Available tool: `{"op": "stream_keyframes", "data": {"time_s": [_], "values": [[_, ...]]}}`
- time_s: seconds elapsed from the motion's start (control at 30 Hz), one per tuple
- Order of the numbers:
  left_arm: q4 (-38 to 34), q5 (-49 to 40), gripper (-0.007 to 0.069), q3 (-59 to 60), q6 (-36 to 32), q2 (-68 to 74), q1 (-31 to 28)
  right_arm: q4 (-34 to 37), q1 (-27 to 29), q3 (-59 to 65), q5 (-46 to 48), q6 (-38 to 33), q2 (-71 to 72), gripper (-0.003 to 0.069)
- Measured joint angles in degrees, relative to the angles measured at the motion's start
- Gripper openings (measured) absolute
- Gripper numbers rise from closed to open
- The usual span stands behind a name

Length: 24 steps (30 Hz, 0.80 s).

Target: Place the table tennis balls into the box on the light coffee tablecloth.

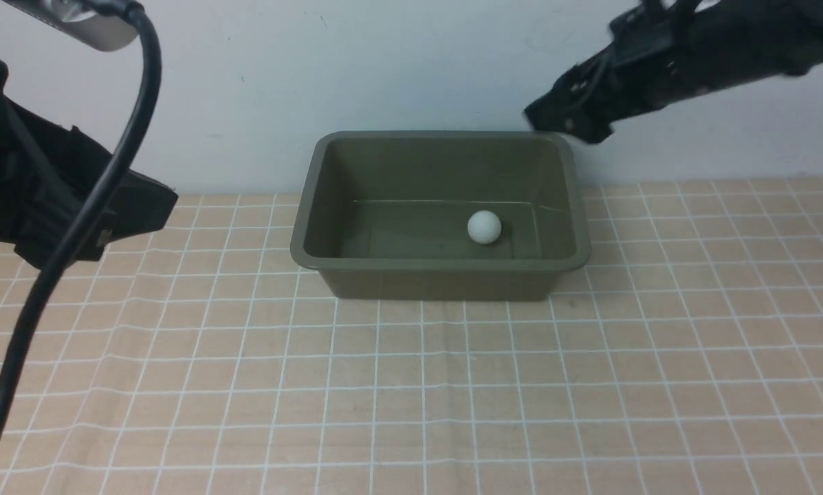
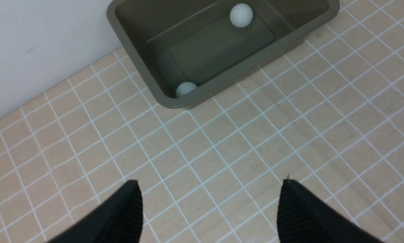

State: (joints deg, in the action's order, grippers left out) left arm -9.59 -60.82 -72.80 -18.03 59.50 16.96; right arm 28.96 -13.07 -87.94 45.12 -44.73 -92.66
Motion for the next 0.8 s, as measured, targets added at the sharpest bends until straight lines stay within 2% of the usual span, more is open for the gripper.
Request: {"op": "stream_keyframes", "data": {"time_s": [0.17, 0.37, 0.57, 0.6, 0.63, 0.8], "values": [[-0.14, 0.07, 0.0444, 0.0, 0.0, 0.0, 0.0, -3.52, 3.15, 0.0, 5.92, 2.9, 9.69, 0.0536], [-1.08, 2.01, 0.0444, 0.0, 0.0, 0.0, 0.0, -5.34, 3.23, 0.0, 10.67, 7.04, 22.45, 0.0533], [-2.35, 2.63, 0.0444, 0.0, 0.0, 0.0, 0.0, -18.78, 3.23, 0.15, 15.51, 19.32, 33.29, 0.0534], [-2.37, 2.68, 0.0444, 0.0, 0.0, 0.0, 0.0, -19.25, 3.23, 0.32, 15.72, 20.02, 33.61, 0.0534], [-2.67, 2.86, 0.0444, 0.0, 0.0, 0.0, 0.0, -22.88, 3.23, 1.56, 17.33, 22.41, 36.55, 0.0534], [-3.45, 3.05, 0.0444, 0.0, 0.0, 0.0, 0.0, -24.32, 3.23, 7.69, 18.3, 25.19, 42.94, 0.0534]]}}
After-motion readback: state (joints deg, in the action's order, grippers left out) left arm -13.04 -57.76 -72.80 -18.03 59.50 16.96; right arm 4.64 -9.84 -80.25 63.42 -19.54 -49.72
